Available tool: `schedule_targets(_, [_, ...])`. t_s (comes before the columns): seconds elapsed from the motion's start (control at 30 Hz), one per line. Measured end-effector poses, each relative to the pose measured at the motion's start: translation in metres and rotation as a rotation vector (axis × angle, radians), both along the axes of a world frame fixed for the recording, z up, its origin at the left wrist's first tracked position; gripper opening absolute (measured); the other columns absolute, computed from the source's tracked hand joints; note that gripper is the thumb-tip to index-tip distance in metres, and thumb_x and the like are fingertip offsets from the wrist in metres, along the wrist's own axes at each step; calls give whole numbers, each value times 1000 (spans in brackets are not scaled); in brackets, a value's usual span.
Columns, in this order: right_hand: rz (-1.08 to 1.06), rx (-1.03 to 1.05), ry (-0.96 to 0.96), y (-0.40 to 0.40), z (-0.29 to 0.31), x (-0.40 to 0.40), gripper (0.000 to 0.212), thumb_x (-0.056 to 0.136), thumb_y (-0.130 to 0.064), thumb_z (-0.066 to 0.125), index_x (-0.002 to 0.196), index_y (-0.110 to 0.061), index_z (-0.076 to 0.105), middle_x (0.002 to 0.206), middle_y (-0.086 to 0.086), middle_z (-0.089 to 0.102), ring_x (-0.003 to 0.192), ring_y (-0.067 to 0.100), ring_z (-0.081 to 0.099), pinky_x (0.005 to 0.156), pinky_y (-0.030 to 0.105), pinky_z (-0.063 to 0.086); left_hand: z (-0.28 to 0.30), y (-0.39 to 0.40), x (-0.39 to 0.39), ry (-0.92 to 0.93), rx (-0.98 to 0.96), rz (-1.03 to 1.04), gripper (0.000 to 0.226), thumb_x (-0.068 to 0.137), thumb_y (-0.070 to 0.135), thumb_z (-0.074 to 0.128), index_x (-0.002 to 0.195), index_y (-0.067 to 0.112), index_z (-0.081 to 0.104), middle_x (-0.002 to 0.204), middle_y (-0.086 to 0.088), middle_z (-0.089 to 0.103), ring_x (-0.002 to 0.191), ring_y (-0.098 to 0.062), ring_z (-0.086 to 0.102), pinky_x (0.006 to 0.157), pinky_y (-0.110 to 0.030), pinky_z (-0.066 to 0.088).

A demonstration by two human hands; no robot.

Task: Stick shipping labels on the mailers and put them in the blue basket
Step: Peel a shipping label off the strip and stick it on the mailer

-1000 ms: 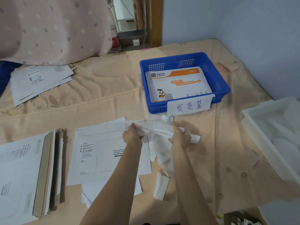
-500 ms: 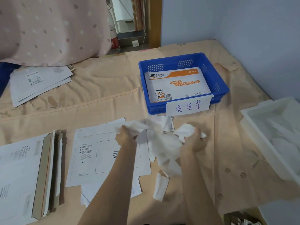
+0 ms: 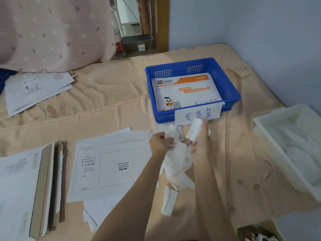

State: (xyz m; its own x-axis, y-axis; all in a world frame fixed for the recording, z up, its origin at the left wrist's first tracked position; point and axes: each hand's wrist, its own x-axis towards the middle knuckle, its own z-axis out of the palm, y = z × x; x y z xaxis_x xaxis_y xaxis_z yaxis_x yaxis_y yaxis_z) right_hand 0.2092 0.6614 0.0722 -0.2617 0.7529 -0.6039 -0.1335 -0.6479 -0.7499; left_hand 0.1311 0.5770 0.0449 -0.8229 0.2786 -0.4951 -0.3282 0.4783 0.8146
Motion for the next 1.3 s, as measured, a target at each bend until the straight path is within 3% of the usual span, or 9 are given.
schedule_targets(0.13, [86, -31, 39, -3, 0, -1, 45, 89, -58, 54, 107, -17, 61, 90, 0, 67, 79, 15, 63, 62, 27, 51, 5, 11, 10, -104, 69, 4, 37, 81, 6, 67, 60, 12, 37, 50, 7, 48, 45, -6, 46, 47, -14, 35])
schedule_targets(0.33, [98, -25, 34, -4, 3, -2, 38, 91, -54, 52, 109, -21, 53, 92, -3, 65, 84, 11, 62, 66, 27, 52, 13, 20, 9, -336, 106, 23, 37, 76, 28, 75, 95, 13, 48, 104, -5, 55, 93, -24, 53, 75, -32, 46])
schedule_targets(0.5, [99, 1, 16, -2, 3, -4, 54, 87, -60, 53, 127, -24, 48, 116, 4, 63, 106, 21, 62, 74, 31, 56, 16, 20, 16, 225, -426, -217, 80, 62, 51, 83, 115, 11, 38, 110, -6, 43, 103, -25, 52, 75, -32, 45])
schedule_targets(0.7, [113, -19, -45, -1, 2, -4, 50, 86, -63, 53, 115, -22, 53, 104, 3, 64, 94, 19, 62, 73, 32, 55, 19, 28, 15, 128, -291, -223, 67, 64, 15, 87, 112, 8, 41, 116, -10, 42, 103, -30, 55, 75, -32, 47])
schedule_targets(0.9, [115, 151, -186, -7, 6, -7, 26, 90, -49, 58, 93, -24, 54, 89, -5, 62, 91, 18, 59, 80, 32, 50, 10, 25, 5, 256, -203, -168, 13, 82, 6, 63, 89, 14, 57, 109, -5, 55, 100, -23, 56, 79, -28, 48])
schedule_targets(0.93, [134, 246, -223, -10, 5, -8, 24, 90, -46, 59, 91, -23, 57, 90, -4, 64, 92, 18, 60, 81, 31, 49, 13, 23, 4, 207, -88, -60, 3, 86, 10, 59, 87, 13, 58, 102, -5, 60, 92, -23, 61, 77, -30, 49])
schedule_targets(1.0, [225, 468, -290, -18, 0, -7, 28, 88, -47, 62, 91, -19, 63, 94, -1, 68, 92, 17, 62, 80, 27, 48, 23, 18, 0, -96, 173, 138, 25, 96, 28, 53, 87, 7, 60, 86, -9, 67, 75, -24, 67, 70, -32, 54])
schedule_targets(1.1, [489, 831, -422, -26, -14, -8, 38, 85, -50, 65, 95, -13, 69, 95, -1, 67, 90, 14, 61, 71, 20, 45, 30, 0, -16, -467, 381, 129, 48, 91, 50, 55, 92, 3, 66, 82, -13, 70, 75, -27, 68, 72, -36, 58])
schedule_targets(1.3, [890, 898, -347, -59, -16, -21, 24, 78, -49, 71, 93, -30, 73, 86, -12, 59, 81, -1, 57, 69, 15, 39, 19, -52, -32, -419, 386, 225, 11, 84, 7, 67, 85, -3, 63, 67, -11, 63, 65, -22, 61, 59, -24, 56])
